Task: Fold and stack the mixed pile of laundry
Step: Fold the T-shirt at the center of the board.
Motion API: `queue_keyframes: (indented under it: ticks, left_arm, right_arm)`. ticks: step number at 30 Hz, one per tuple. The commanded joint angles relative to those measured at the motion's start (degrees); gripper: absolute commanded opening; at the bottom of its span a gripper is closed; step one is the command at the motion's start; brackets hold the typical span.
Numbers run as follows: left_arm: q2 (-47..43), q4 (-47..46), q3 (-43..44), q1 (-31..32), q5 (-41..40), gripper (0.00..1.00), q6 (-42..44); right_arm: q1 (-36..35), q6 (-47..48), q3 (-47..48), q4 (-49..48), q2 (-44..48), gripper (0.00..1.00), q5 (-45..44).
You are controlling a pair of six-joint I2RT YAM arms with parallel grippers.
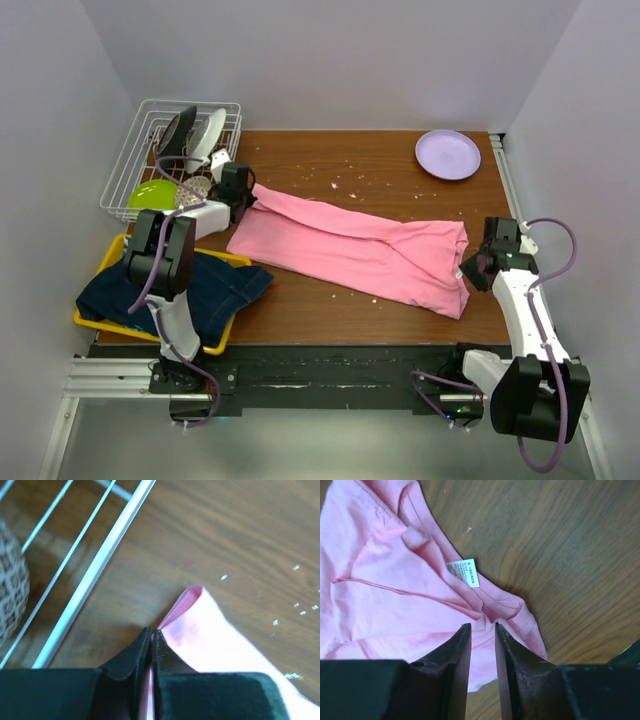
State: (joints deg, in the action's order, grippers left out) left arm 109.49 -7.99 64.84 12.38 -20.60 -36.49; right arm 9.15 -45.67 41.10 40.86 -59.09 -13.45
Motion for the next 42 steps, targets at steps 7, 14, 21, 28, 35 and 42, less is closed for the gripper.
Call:
queue_keyframes:
  ticks: [7,14,21,28,35,42]
  left_arm:
    - [-9.0,3.2,0.0,-0.5,-3.5,0.42,-3.0]
    - [-9.4,3.2,0.7,1.2,-2.1,0.43,-2.6]
    - [-7.5,3.9,2.9,2.7,-0.8,0.42,-2.1]
    - [-6.7,3.8,3.7,3.1,-0.1,0.41,-1.9]
    - [-5.8,4.0,4.3,3.3,0.1,0.40,-1.9]
    - [-5.7,4.7,5.1,3.3,-0.2,0.40,-1.8]
  right_arm:
    - [-7.6,8.0,7.8,-11.2,-5.2,0.34,6.0]
    - [-18.0,10.2,18.4,-16.1,-24.5,0.33,2.3]
    - [-18.1,11.6,20.4,-20.0,-32.1,0.33,0.7]
    - [-18.0,11.3,19.5,-23.0,-34.3,0.33,-0.2]
    - [-18.1,10.7,20.8,-22.4,-36.4,0.34,-1.2]
    - [-18.0,9.9,19.5,-21.4,-35.6,0.33,-2.3]
